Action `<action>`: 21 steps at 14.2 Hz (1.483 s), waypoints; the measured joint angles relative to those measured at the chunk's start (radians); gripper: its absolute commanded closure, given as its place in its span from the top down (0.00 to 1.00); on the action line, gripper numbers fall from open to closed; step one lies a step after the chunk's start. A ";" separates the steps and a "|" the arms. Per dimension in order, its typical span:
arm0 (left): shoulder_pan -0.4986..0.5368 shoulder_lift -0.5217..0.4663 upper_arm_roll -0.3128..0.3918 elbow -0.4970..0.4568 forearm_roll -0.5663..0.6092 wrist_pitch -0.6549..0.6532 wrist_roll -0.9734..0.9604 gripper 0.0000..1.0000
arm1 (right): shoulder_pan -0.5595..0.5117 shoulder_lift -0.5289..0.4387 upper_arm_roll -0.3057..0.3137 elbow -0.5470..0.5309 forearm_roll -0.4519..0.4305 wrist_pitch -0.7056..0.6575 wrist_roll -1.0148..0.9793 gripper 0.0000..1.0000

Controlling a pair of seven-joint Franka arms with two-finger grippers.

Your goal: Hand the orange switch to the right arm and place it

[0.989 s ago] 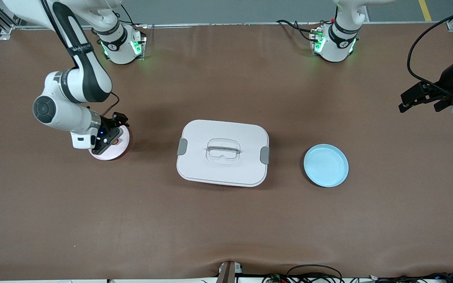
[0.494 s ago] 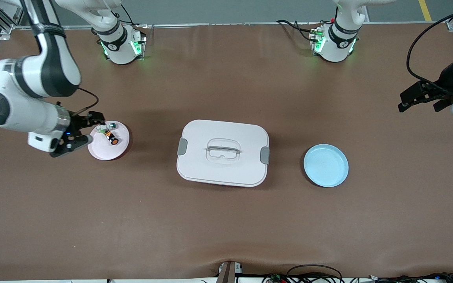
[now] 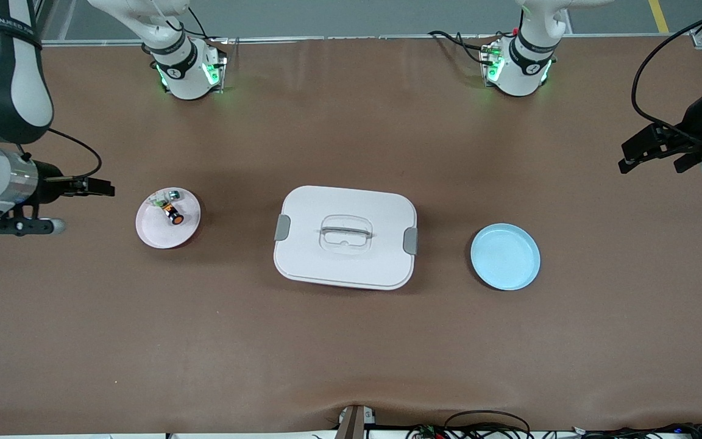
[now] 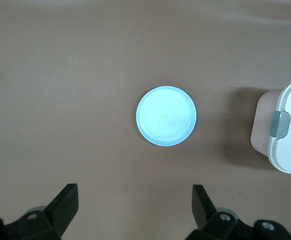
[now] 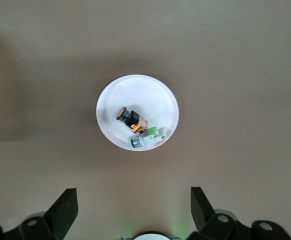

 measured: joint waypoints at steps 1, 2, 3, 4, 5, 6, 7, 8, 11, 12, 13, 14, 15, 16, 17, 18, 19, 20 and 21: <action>0.000 0.000 0.000 0.000 0.000 0.000 0.000 1.00 | 0.005 0.003 0.005 0.049 -0.035 -0.041 0.042 1.00; 0.000 0.000 0.000 0.000 0.000 0.000 0.000 1.00 | 0.011 0.008 0.010 0.097 -0.058 -0.069 0.072 1.00; 0.000 0.000 0.000 0.001 0.000 0.000 0.000 1.00 | 0.016 0.011 0.013 0.139 -0.063 -0.084 0.087 1.00; 0.000 0.000 0.000 0.001 0.000 0.000 0.000 1.00 | 0.020 0.014 0.014 0.174 -0.064 -0.093 0.093 1.00; 0.000 0.000 0.000 0.001 0.000 0.000 0.000 1.00 | 0.021 0.015 0.014 0.196 -0.065 -0.101 0.096 1.00; 0.000 0.000 0.000 0.001 0.000 0.000 0.000 1.00 | 0.021 0.016 0.014 0.208 -0.064 -0.103 0.099 1.00; 0.000 0.000 0.000 0.001 0.000 0.000 0.000 1.00 | 0.021 0.017 0.014 0.217 -0.064 -0.102 0.099 1.00; 0.000 0.000 0.000 0.001 0.000 0.000 0.000 1.00 | 0.021 0.019 0.014 0.229 -0.064 -0.101 0.099 1.00; 0.000 0.000 0.000 0.001 0.000 0.000 0.000 1.00 | 0.023 0.021 0.020 0.298 -0.062 -0.121 0.099 1.00; 0.000 0.000 0.000 0.001 0.000 0.000 0.001 1.00 | 0.025 0.021 0.022 0.320 -0.057 -0.144 0.099 1.00; 0.000 0.000 0.000 0.001 0.000 0.000 0.001 1.00 | 0.026 0.021 0.023 0.337 -0.042 -0.164 0.099 1.00; 0.001 0.000 0.000 0.001 0.000 0.000 0.001 1.00 | 0.029 0.020 0.024 0.348 -0.017 -0.179 0.099 1.00; 0.001 0.000 0.000 0.001 0.000 0.000 0.001 1.00 | 0.031 0.017 0.025 0.355 0.008 -0.187 0.099 1.00; 0.001 0.000 0.000 0.001 0.000 0.000 0.001 1.00 | 0.033 0.012 0.026 0.359 0.028 -0.193 0.099 1.00; 0.001 0.000 0.000 0.001 0.000 0.000 0.001 1.00 | 0.033 0.005 0.026 0.365 0.040 -0.205 0.099 1.00; 0.001 0.000 0.000 0.001 0.000 0.000 0.001 1.00 | 0.033 -0.004 0.026 0.369 0.044 -0.217 0.100 1.00; 0.001 0.000 0.000 0.001 0.000 0.000 0.001 1.00 | 0.033 -0.013 0.024 0.371 0.045 -0.225 0.101 1.00; 0.001 0.000 0.000 0.001 0.000 0.000 0.001 1.00 | 0.032 -0.020 0.021 0.374 0.045 -0.229 0.102 1.00; 0.001 0.000 0.000 0.001 0.000 0.000 0.001 1.00 | 0.030 -0.024 0.018 0.376 0.045 -0.231 0.102 1.00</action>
